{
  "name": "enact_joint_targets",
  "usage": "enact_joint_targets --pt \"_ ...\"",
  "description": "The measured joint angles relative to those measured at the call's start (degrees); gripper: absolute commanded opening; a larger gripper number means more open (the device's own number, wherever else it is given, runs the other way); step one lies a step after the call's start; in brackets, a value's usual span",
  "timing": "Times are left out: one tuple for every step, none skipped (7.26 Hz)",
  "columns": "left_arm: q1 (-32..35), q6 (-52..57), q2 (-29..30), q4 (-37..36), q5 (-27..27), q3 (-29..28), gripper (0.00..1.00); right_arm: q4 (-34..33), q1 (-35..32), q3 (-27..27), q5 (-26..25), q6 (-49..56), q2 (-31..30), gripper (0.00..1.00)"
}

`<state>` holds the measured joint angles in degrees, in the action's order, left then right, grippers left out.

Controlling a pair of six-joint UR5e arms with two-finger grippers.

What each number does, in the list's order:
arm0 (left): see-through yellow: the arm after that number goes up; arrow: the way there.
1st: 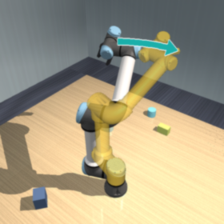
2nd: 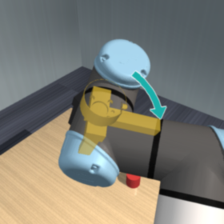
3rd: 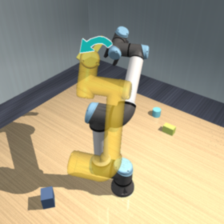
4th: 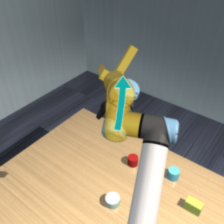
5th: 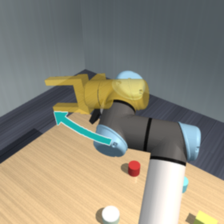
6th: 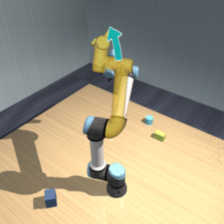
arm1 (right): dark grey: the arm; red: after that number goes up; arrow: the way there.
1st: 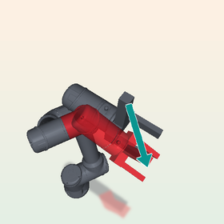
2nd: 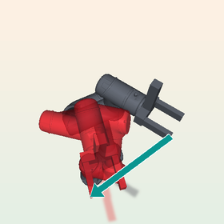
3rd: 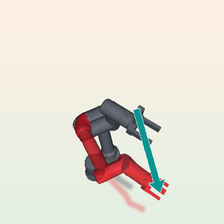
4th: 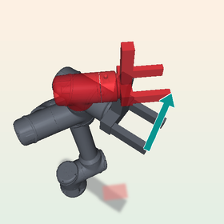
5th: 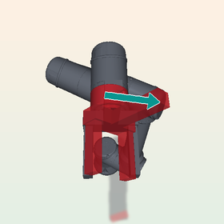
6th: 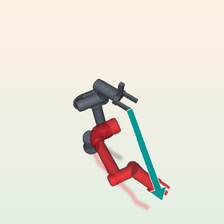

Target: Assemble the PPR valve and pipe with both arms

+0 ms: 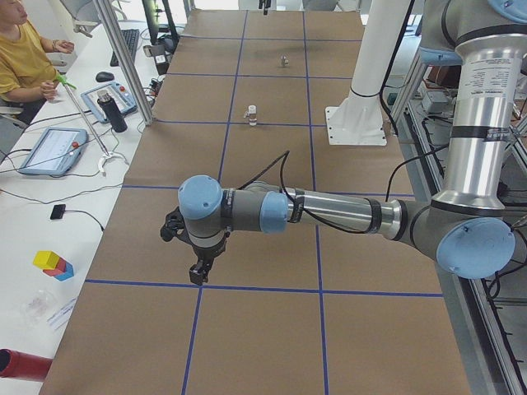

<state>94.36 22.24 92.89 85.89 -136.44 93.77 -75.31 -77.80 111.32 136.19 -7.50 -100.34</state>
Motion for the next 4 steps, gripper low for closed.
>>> enact_joint_targets --pt "0.44 0.65 -0.46 0.16 -0.99 -0.26 1.00 2.85 2.39 0.03 -0.86 -3.58 -1.10 0.99" --pt "0.58 0.89 -0.67 0.21 -1.36 -0.32 1.00 8.36 5.77 0.03 -2.57 -9.63 -2.94 0.99" --pt "0.61 0.99 -0.71 0.26 -1.49 -0.31 1.00 14.28 10.41 0.07 -5.34 -16.97 -4.65 0.99" --pt "0.64 1.03 -0.73 0.29 -1.53 -0.27 1.00 17.93 15.26 0.13 -9.01 -23.11 -5.54 0.99"
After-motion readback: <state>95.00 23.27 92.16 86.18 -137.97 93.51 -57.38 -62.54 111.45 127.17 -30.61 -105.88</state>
